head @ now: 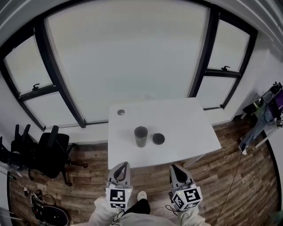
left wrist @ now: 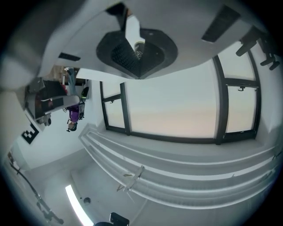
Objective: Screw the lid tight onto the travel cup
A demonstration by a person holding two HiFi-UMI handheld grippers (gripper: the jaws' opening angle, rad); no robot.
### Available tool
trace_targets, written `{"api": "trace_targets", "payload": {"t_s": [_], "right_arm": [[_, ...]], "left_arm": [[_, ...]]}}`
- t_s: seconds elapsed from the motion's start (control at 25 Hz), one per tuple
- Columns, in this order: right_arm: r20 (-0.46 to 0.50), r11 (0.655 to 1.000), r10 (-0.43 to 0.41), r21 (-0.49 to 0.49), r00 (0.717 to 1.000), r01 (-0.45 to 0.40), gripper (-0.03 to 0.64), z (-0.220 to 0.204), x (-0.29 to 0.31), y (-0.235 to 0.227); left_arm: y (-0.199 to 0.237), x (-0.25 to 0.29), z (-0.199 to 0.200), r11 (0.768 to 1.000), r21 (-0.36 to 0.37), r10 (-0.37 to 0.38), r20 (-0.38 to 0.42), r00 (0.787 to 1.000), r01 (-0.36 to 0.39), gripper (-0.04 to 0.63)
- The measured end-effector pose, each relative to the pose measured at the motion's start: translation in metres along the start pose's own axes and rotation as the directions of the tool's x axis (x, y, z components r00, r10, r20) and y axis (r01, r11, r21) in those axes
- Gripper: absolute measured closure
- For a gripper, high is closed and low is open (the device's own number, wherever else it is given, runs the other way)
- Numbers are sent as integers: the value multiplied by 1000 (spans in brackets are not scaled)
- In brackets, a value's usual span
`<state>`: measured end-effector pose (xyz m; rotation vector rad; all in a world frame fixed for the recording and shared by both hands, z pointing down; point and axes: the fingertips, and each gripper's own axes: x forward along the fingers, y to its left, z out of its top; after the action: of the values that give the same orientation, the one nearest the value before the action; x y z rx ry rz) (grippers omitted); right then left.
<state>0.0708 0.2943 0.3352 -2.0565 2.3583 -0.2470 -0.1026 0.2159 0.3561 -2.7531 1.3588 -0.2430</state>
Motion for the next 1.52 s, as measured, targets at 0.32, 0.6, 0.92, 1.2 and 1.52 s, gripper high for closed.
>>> {"api": "trace_targets", "payload": {"t_s": [0.32,0.6,0.92,1.2,1.52], "right_arm": [[-54,998,11,66,998,-8,596,-1,91,-34],[-67,997,28,75,997,-23,597,6,132,-82],[-70,990,124,70,990,-119,596,18,196,-137],[-101,978,199,80,975,-192,597,11,235,-167],[-117,970,240,70,964,-233,597,15,266,-158]], "left_arm": [[35,83,-3,999,-37,-12,-85,996,9,588],[31,136,-5,997,-81,7,-103,995,-15,588],[42,185,-8,987,-105,110,-118,987,-123,588],[49,200,-21,965,-119,214,-154,965,-234,588],[70,205,-41,963,-147,196,-202,960,-228,586]]}}
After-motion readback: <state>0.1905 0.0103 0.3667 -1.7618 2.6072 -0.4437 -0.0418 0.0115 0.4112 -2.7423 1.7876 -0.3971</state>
